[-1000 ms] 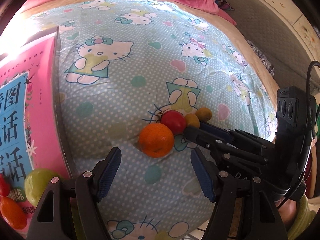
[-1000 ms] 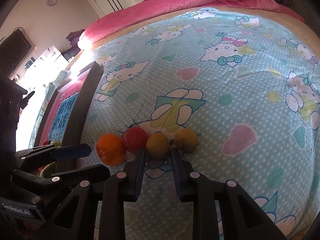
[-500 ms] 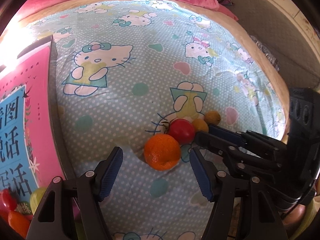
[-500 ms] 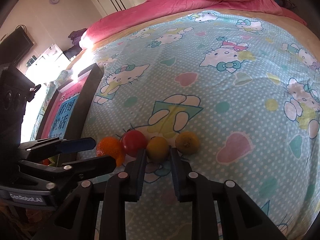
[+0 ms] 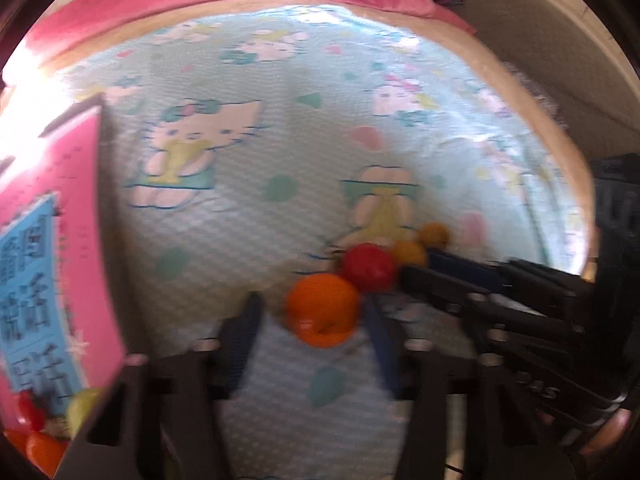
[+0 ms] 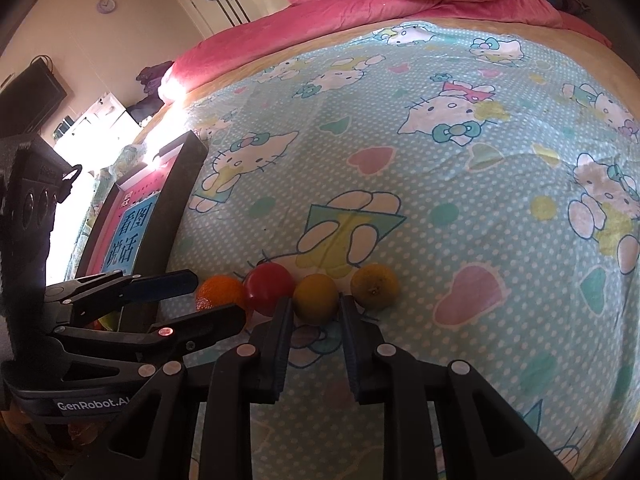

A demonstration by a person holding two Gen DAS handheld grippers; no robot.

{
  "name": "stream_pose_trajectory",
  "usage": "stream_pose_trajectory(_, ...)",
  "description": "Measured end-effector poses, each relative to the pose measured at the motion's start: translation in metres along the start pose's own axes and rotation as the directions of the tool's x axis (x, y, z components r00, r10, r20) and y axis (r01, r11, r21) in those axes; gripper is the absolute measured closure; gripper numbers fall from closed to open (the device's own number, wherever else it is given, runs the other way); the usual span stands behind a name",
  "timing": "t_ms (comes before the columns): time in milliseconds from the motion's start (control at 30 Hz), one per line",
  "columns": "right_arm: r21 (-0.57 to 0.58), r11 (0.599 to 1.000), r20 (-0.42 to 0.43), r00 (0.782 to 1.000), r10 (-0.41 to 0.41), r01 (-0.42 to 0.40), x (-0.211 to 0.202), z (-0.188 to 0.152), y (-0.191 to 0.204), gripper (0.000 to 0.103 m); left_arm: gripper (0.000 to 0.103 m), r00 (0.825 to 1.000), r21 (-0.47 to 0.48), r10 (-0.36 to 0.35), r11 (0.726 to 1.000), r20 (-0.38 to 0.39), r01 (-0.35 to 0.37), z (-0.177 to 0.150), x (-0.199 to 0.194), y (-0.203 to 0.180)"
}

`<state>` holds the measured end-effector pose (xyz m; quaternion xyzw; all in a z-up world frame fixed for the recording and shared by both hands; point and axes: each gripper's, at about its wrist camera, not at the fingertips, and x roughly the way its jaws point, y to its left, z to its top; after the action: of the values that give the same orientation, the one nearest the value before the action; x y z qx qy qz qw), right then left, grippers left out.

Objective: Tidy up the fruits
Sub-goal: 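Move the left tool onto the orange while the right tool straddles a small yellow fruit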

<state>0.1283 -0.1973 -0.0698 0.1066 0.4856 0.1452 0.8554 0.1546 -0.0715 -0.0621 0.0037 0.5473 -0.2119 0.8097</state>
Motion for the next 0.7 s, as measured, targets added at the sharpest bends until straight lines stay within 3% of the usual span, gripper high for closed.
stream_pose_trajectory(133,0.008,1.000,0.005,1.000,0.004,-0.004,-0.002,0.000,-0.002,0.079,0.063,1.000,0.026,0.015,1.000,0.005,-0.016,-0.002,0.000,-0.004)
stream_pose_trajectory(700,-0.006,1.000,-0.016,1.000,0.000,0.000,0.012,0.001,0.005,0.078,0.063,1.000,-0.023,-0.018,1.000,0.006,0.018,-0.017,-0.017,0.006)
